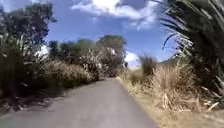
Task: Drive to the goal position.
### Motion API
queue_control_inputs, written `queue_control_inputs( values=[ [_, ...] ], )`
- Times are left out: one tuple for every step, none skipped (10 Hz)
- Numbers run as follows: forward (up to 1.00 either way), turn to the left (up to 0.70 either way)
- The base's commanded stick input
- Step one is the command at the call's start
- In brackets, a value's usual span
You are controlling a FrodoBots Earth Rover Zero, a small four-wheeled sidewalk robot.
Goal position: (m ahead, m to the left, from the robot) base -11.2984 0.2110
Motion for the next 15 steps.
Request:
queue_control_inputs(
  values=[
    [0.41,0.0],
    [0.3,0.03],
    [0.3,0.18],
    [0.3,0.34],
    [0.3,0.49],
    [0.3,0.75],
    [0.3,0.75],
    [0.3,0.75],
    [0.3,0.75],
    [0.3,0.75],
    [0.3,0.75],
    [0.3,0.75],
    [0.3,0.75],
    [0.3,0.75],
    [0.3,0.75]
  ],
)
